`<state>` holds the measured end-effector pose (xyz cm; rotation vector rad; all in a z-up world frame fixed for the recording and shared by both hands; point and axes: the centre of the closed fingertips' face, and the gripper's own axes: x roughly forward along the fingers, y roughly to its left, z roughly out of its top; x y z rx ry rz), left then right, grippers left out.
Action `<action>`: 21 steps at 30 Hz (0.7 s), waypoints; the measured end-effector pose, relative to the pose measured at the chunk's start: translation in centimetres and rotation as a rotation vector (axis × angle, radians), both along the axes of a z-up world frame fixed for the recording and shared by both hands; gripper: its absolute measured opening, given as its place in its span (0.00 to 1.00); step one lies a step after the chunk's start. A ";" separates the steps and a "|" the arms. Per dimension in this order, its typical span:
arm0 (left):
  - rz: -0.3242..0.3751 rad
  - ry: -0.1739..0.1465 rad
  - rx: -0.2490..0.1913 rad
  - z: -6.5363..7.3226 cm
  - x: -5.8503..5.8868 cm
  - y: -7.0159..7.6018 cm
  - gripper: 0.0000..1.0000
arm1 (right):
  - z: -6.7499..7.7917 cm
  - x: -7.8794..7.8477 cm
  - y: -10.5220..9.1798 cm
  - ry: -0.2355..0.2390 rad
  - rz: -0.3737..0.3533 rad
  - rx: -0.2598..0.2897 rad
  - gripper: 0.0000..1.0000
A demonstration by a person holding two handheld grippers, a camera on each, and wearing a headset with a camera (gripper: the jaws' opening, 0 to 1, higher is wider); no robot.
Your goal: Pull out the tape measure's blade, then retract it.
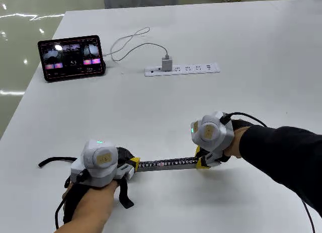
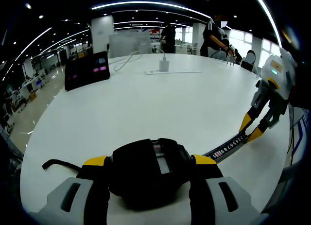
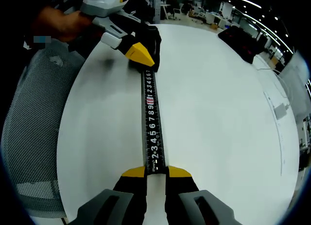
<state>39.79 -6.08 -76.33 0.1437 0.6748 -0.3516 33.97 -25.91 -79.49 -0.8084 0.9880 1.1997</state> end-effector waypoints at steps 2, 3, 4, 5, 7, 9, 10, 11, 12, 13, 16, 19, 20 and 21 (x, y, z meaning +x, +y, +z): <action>-0.002 0.000 0.000 0.0 0.0 0.0 0.62 | 0.0 0.0 0.1 0.002 -0.003 0.003 0.09; -0.002 0.000 0.000 0.0 0.0 0.0 0.62 | 0.0 0.0 0.1 0.001 0.002 0.003 0.09; -0.002 0.000 0.000 0.0 0.0 0.0 0.62 | 0.0 0.1 0.1 0.002 0.002 0.003 0.09; -0.002 -0.001 0.000 0.0 0.0 0.0 0.62 | 0.0 0.1 0.2 0.002 0.003 0.003 0.09; -0.002 -0.001 0.000 0.0 0.1 0.0 0.62 | 0.0 0.1 0.2 0.003 0.005 -0.001 0.09; -0.002 0.000 0.000 0.0 0.1 0.0 0.62 | 0.0 0.1 0.3 0.002 0.006 -0.005 0.10; -0.002 0.001 0.000 0.0 0.1 0.0 0.62 | 0.0 0.1 0.3 0.002 0.006 -0.006 0.10; -0.002 0.002 0.000 0.0 0.1 0.0 0.62 | 0.0 0.1 0.3 0.000 0.011 -0.006 0.10; -0.002 0.002 0.000 0.0 0.0 0.0 0.62 | 0.0 0.1 0.4 -0.001 0.012 -0.008 0.10; -0.002 0.002 0.000 0.0 0.0 0.0 0.62 | 0.0 0.1 0.4 0.000 0.010 -0.008 0.10; -0.001 0.002 0.000 0.0 0.0 0.0 0.62 | 0.0 0.1 0.5 0.000 0.009 -0.004 0.10; -0.002 0.002 0.000 0.0 0.0 0.0 0.62 | 0.0 0.2 0.6 0.000 0.008 -0.003 0.10; -0.002 0.002 0.000 0.0 0.0 0.0 0.62 | 0.0 0.2 0.7 0.000 0.008 -0.003 0.10; -0.002 0.001 0.000 0.0 0.0 0.0 0.62 | 0.0 0.2 0.7 -0.001 0.008 -0.002 0.09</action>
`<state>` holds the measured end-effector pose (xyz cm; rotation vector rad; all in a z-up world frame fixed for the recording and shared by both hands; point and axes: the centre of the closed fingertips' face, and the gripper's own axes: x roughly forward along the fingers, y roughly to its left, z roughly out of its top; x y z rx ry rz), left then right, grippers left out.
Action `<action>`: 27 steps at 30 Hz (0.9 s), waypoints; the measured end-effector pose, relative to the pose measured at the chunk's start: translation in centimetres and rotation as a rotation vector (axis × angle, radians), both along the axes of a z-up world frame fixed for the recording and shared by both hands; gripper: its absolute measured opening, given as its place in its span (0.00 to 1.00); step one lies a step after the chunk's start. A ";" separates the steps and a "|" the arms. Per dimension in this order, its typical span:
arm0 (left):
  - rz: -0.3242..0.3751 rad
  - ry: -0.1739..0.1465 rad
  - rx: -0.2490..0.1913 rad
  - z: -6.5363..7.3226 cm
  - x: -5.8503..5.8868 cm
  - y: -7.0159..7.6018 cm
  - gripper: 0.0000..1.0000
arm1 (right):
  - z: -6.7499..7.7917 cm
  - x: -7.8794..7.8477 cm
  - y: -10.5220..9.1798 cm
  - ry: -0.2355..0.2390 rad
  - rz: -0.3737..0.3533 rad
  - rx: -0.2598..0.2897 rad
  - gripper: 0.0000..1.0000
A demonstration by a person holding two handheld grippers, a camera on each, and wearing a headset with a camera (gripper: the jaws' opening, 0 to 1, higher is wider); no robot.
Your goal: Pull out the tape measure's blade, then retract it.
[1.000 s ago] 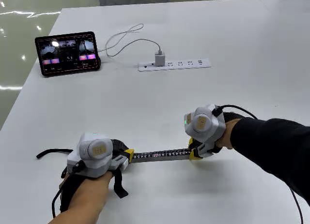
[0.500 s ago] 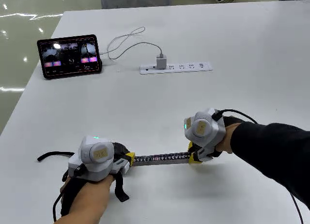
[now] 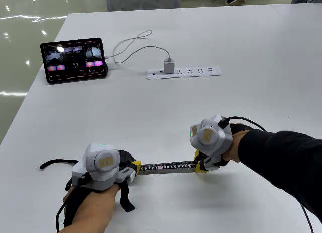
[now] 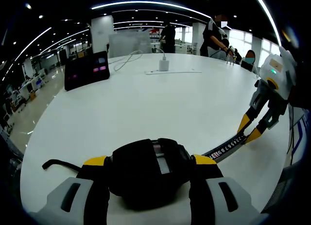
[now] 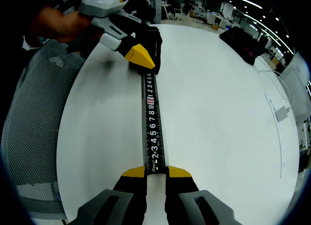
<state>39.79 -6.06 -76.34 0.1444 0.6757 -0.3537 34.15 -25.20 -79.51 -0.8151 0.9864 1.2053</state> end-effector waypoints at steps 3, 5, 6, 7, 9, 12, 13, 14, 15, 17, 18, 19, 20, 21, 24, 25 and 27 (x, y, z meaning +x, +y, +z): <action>0.000 -0.002 0.000 0.0 0.0 0.0 0.62 | 0.0 0.0 0.1 0.000 0.004 0.004 0.09; 0.000 -0.001 -0.001 0.0 0.0 0.0 0.62 | 0.0 0.0 0.2 0.000 0.003 0.007 0.09; 0.001 -0.001 -0.001 0.0 0.0 0.0 0.62 | 0.0 0.0 0.2 -0.003 0.008 0.011 0.09; 0.001 -0.001 -0.001 0.0 0.0 0.0 0.62 | 0.0 0.0 0.3 -0.005 0.013 0.012 0.09; 0.001 -0.001 -0.001 0.0 0.0 0.0 0.62 | 0.0 0.0 0.4 -0.005 0.007 0.013 0.09; 0.000 -0.002 -0.001 0.0 0.0 0.0 0.62 | 0.0 0.1 0.5 0.002 -0.008 0.016 0.09; 0.001 -0.001 -0.001 0.0 0.0 0.0 0.62 | 0.0 0.0 0.5 0.002 -0.008 0.015 0.09; 0.001 0.000 -0.001 0.0 0.0 0.0 0.62 | 0.0 0.1 0.5 0.002 -0.007 0.016 0.09; 0.001 0.000 -0.001 0.0 0.0 0.0 0.62 | 0.0 0.1 0.6 0.003 -0.010 0.017 0.09; 0.001 -0.001 -0.001 0.0 0.0 0.0 0.62 | 0.0 0.1 0.7 0.007 -0.033 0.020 0.09; 0.001 -0.001 -0.001 0.0 0.0 0.0 0.62 | 0.0 0.1 0.7 0.002 -0.023 0.018 0.09; 0.000 -0.001 -0.001 0.0 0.0 0.0 0.62 | 0.0 0.1 0.8 0.000 -0.020 0.016 0.09; 0.000 -0.001 -0.001 0.0 0.0 0.0 0.62 | 0.0 0.2 0.8 0.000 -0.024 0.016 0.09; 0.000 -0.001 -0.002 0.0 0.0 0.0 0.62 | 0.0 0.2 0.9 0.002 -0.026 0.014 0.09; 0.000 0.002 -0.002 0.0 0.0 0.0 0.62 | 0.0 0.2 1.0 0.000 -0.016 0.011 0.09; 0.000 0.002 -0.001 0.0 0.0 0.0 0.62 | 0.0 0.2 1.0 -0.001 -0.013 0.010 0.09; 0.001 0.002 -0.001 0.0 0.0 0.0 0.62 | 0.0 0.2 1.1 -0.002 -0.005 0.009 0.09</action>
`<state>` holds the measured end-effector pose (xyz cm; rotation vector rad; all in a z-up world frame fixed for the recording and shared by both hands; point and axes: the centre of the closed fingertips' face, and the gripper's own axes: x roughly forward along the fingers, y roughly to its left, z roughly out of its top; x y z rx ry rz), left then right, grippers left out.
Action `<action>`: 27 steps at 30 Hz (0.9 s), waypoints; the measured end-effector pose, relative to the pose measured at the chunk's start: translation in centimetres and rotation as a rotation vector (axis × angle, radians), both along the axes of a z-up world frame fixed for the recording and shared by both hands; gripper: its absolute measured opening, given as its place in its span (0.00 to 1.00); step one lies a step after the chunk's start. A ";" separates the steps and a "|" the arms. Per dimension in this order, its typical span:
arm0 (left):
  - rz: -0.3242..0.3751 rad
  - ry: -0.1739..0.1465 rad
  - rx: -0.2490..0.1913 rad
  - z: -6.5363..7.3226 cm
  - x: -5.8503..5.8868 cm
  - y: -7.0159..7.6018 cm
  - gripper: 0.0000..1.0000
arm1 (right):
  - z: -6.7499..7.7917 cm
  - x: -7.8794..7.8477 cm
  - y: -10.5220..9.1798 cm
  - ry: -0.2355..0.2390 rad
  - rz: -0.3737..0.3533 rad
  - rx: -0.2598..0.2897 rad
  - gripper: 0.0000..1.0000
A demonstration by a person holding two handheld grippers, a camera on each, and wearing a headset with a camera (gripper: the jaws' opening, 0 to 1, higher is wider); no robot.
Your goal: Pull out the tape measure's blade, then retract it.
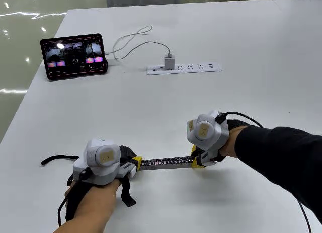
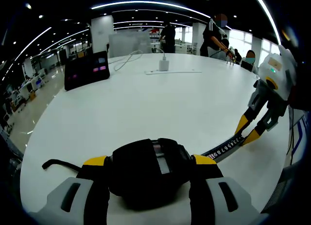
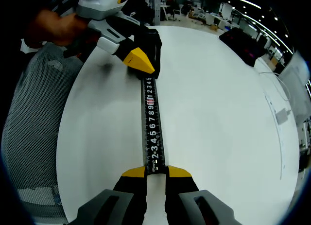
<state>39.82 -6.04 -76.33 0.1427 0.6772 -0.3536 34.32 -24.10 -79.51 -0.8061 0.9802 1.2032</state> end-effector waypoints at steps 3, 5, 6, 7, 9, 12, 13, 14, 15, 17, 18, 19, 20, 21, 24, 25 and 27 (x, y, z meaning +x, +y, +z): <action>0.000 -0.001 0.000 0.0 0.0 0.0 0.62 | 0.0 0.1 0.1 0.008 -0.014 -0.001 0.10; 0.000 -0.001 0.001 0.0 0.0 0.0 0.62 | 0.0 0.1 0.2 0.008 -0.008 0.001 0.10; 0.000 -0.001 0.000 0.0 0.0 0.0 0.62 | 0.0 0.1 0.2 0.009 -0.007 0.003 0.09; 0.000 -0.002 0.000 0.0 0.0 0.0 0.62 | 0.0 0.1 0.3 0.011 -0.009 0.007 0.09; 0.000 -0.003 0.001 0.0 0.0 0.0 0.62 | 0.0 0.2 0.4 0.006 -0.003 0.015 0.09; 0.000 -0.004 0.001 0.0 0.0 0.0 0.62 | 0.0 0.1 0.5 0.004 0.005 0.015 0.09; 0.000 -0.004 0.001 0.0 0.0 0.0 0.62 | -0.1 0.2 0.5 0.004 0.008 0.015 0.09; 0.000 -0.005 0.001 0.0 0.0 0.0 0.62 | -0.1 0.2 0.6 0.005 0.007 0.014 0.09; 0.000 -0.006 0.001 0.0 0.0 0.0 0.62 | -0.1 0.2 0.6 0.005 0.006 0.014 0.09; 0.000 -0.006 0.001 0.0 0.0 0.0 0.62 | -0.1 0.1 0.7 0.006 0.000 0.013 0.09; 0.000 -0.005 0.001 0.0 0.0 0.0 0.62 | 0.0 0.1 0.8 0.006 -0.001 0.013 0.09; 0.001 -0.004 0.000 0.0 0.0 0.0 0.62 | 0.0 0.2 0.8 0.005 -0.002 0.012 0.09; 0.000 -0.004 0.000 0.0 0.0 0.0 0.62 | 0.0 0.2 0.9 0.005 -0.003 0.012 0.09; 0.000 -0.004 0.000 0.0 0.0 0.0 0.62 | 0.0 0.2 1.0 0.005 -0.006 0.011 0.09; 0.001 -0.001 -0.002 0.0 0.0 0.0 0.62 | 0.0 0.2 1.1 0.005 -0.003 0.009 0.09; 0.000 -0.001 -0.001 0.0 0.0 0.0 0.62 | 0.0 0.2 1.2 0.005 -0.004 0.009 0.09; 0.000 -0.001 -0.002 0.0 0.0 0.0 0.62 | 0.0 0.2 1.3 0.005 -0.005 0.008 0.09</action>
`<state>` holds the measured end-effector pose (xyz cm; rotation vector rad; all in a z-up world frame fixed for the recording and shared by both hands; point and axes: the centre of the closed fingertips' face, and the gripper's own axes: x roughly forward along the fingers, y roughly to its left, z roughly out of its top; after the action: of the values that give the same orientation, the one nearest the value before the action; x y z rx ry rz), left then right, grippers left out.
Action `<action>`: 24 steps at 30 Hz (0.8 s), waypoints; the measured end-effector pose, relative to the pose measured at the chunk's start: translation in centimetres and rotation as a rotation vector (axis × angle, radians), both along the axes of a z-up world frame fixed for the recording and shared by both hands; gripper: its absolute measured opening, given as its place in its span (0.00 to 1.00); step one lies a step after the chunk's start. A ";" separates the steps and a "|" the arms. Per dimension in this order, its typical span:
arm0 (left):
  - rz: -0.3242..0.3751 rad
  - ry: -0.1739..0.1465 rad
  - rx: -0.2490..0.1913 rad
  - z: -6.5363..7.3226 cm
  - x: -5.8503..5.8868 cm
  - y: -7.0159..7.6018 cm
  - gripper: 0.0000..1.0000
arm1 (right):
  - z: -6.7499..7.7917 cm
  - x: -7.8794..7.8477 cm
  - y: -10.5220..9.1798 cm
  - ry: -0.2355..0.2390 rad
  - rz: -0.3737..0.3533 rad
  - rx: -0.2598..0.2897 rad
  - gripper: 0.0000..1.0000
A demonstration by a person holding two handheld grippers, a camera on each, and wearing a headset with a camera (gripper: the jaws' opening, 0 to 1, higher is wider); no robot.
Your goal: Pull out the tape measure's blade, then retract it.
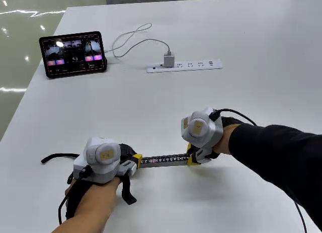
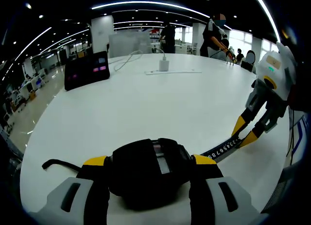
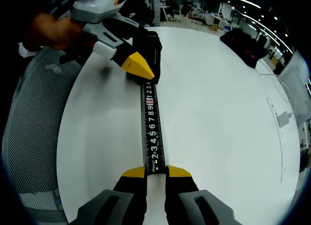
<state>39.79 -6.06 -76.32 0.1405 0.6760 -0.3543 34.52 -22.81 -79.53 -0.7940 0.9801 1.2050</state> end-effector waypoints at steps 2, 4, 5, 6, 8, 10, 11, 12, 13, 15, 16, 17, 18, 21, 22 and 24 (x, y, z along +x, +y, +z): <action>0.001 0.008 -0.003 0.0 0.0 0.0 0.62 | 0.0 0.1 0.1 -0.001 0.001 0.000 0.09; 0.001 0.015 0.002 0.0 0.0 0.0 0.62 | 0.0 0.1 0.1 0.001 0.001 0.000 0.09; 0.002 0.012 0.003 0.0 0.0 0.0 0.62 | 0.0 0.1 0.2 0.001 0.001 0.001 0.09; 0.002 0.005 0.001 0.0 0.0 0.0 0.62 | 0.0 0.1 0.2 0.000 0.001 0.001 0.09; 0.000 -0.005 -0.001 0.0 0.0 0.0 0.62 | 0.0 0.1 0.3 0.000 0.000 0.001 0.09; -0.001 0.000 -0.001 0.0 0.0 0.0 0.62 | 0.0 0.1 0.3 0.000 0.000 0.002 0.09; -0.002 0.000 -0.001 0.0 0.0 0.0 0.62 | 0.0 0.1 0.4 0.000 -0.001 0.003 0.09; -0.001 -0.001 -0.002 0.0 0.0 0.0 0.62 | 0.0 0.1 0.4 0.001 -0.001 0.004 0.09; -0.002 0.001 -0.004 0.0 0.1 0.0 0.62 | 0.0 0.2 0.4 0.001 -0.001 0.004 0.09; -0.001 0.006 -0.008 0.0 0.1 0.0 0.62 | 0.0 0.2 0.5 0.000 -0.001 0.005 0.09; -0.001 0.007 -0.009 0.0 0.1 0.0 0.62 | 0.0 0.2 0.5 -0.001 0.001 0.007 0.09; 0.001 0.007 -0.010 0.0 0.1 0.0 0.62 | 0.0 0.2 0.6 -0.003 0.001 0.009 0.09; 0.003 0.007 -0.012 0.0 0.1 0.0 0.62 | 0.0 0.2 0.6 -0.003 -0.002 0.010 0.09; 0.001 0.009 -0.018 0.0 0.1 0.0 0.61 | 0.0 0.3 0.7 -0.004 -0.010 0.017 0.09; -0.001 0.009 -0.020 0.0 0.1 0.0 0.61 | 0.0 0.3 0.7 -0.004 -0.011 0.021 0.09; -0.002 0.009 -0.025 0.0 0.1 0.1 0.61 | 0.0 0.3 0.8 -0.005 -0.010 0.023 0.09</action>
<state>39.85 -5.99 -76.29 0.1159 0.6805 -0.3656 34.79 -22.03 -79.50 -0.7730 0.9637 1.2032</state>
